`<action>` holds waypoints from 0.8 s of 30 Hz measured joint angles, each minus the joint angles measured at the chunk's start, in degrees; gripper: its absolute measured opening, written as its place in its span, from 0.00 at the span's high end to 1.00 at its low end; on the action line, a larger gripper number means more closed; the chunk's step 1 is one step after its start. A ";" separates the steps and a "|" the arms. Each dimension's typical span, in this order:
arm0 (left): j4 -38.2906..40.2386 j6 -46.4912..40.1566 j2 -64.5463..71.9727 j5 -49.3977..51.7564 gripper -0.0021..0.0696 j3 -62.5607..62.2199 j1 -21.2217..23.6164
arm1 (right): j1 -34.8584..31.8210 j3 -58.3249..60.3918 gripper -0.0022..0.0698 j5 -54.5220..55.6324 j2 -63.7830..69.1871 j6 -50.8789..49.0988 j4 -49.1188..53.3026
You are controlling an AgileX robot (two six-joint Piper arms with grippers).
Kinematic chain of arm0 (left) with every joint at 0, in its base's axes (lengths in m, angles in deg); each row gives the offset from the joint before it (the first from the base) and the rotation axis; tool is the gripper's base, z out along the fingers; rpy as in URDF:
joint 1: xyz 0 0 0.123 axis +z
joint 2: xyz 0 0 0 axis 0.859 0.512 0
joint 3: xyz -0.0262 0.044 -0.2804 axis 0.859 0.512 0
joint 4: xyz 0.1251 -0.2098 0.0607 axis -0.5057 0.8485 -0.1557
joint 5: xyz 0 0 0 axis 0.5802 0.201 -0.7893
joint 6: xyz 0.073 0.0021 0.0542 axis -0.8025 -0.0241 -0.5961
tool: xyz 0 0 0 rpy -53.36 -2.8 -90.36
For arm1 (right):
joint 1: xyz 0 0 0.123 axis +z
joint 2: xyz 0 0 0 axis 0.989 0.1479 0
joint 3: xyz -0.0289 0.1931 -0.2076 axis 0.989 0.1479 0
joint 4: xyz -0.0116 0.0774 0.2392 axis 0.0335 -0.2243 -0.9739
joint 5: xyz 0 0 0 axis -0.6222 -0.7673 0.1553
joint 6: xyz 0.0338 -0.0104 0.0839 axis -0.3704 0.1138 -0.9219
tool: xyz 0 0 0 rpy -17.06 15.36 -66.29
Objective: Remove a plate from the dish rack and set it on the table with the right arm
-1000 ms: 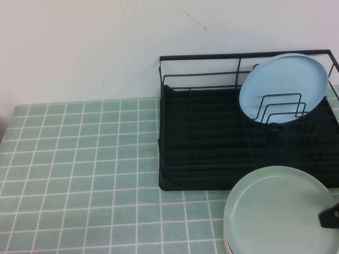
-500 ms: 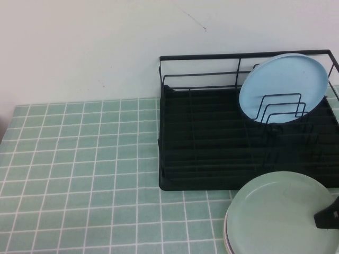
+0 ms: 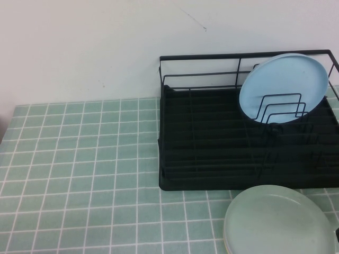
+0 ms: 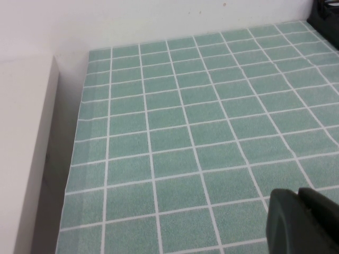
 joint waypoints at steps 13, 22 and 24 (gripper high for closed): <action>0.00 0.00 0.00 0.00 0.98 0.00 0.00 | 0.00 -2.46 0.88 -6.84 -16.91 -0.33 1.46; 0.00 0.00 0.00 0.00 0.98 0.00 0.00 | 0.00 -2.46 0.97 -9.22 -34.75 -0.11 0.09; 0.00 0.00 0.00 0.00 0.98 0.00 0.00 | 0.00 -2.46 0.97 -9.32 -37.52 -0.11 -0.23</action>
